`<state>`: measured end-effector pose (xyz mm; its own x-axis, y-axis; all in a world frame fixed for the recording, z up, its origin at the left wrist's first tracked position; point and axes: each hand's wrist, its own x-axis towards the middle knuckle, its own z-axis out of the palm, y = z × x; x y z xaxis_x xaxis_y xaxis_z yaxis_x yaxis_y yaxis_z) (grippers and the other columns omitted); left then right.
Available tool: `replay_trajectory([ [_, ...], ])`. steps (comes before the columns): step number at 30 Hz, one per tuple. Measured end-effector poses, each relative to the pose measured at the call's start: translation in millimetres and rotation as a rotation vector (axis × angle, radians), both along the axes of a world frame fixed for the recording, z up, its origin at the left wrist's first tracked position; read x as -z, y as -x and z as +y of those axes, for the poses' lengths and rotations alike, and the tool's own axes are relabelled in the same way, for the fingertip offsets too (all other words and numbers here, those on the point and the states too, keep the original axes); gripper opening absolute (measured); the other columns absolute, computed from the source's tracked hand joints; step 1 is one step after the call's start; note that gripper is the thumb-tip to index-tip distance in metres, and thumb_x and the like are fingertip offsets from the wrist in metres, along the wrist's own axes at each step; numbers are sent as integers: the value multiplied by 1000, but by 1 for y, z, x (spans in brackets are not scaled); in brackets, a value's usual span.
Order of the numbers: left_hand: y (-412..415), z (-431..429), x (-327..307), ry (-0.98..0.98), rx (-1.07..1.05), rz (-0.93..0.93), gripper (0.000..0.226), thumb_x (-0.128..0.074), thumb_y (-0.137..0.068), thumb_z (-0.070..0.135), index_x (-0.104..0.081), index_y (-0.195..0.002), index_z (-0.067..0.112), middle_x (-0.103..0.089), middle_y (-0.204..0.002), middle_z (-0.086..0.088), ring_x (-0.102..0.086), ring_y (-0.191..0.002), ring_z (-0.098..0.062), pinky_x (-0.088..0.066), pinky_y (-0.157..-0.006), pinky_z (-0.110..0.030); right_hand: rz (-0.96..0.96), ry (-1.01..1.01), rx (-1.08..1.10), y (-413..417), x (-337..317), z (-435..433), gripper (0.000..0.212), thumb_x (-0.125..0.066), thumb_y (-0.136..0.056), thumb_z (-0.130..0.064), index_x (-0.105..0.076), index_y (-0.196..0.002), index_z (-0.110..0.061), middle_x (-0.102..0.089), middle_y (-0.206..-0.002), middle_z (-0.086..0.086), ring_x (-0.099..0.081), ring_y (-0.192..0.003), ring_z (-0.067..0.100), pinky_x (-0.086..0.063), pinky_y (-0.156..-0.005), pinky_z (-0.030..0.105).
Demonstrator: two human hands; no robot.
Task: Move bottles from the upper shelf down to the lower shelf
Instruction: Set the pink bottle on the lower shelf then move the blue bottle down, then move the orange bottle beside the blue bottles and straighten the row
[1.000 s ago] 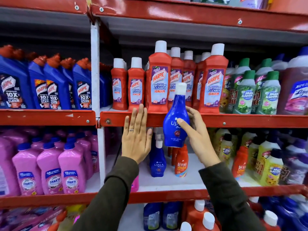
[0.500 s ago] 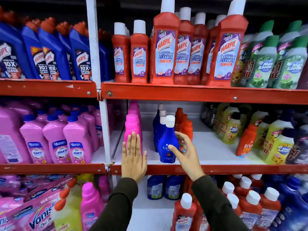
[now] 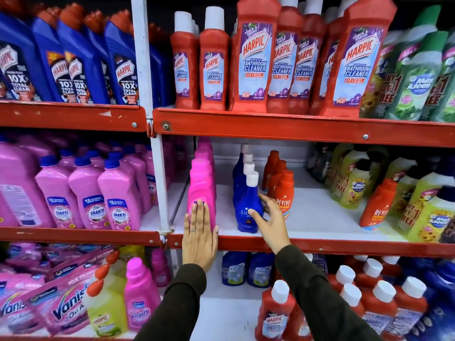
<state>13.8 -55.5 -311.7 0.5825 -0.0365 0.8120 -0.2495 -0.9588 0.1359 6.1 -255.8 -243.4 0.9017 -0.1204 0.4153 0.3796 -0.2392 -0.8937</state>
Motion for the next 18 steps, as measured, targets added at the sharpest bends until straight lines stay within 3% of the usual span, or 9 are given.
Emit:
replay_trajectory([
  [9, 2, -1, -2, -8, 7, -11, 79, -29, -100, 30, 19, -160, 7, 30, -168, -10, 22, -157, -19, 3, -127, -39, 18, -7, 9, -1, 2, 0, 54, -69, -93, -12, -48, -142, -20, -53, -142, 3, -52, -132, 18, -54, -105, 39],
  [15, 7, -27, -19, -59, 42, -53, 80, -28, -102, 35, 18, -160, 7, 30, -168, -10, 23, -157, -19, 1, -127, -40, -18, -26, 52, 7, 4, -2, 57, -72, -91, -17, -49, -143, -20, -58, -140, -2, -56, -126, 12, -54, -97, 23],
  [18, 9, -55, -33, -76, 82, -63, 79, -29, -103, 36, 18, -159, 6, 30, -168, -10, 23, -157, -20, 3, -127, -40, -53, -10, 103, 11, 2, -13, 51, -73, -91, -20, -54, -139, -20, -62, -134, -6, -58, -121, 7, -53, -96, 22],
])
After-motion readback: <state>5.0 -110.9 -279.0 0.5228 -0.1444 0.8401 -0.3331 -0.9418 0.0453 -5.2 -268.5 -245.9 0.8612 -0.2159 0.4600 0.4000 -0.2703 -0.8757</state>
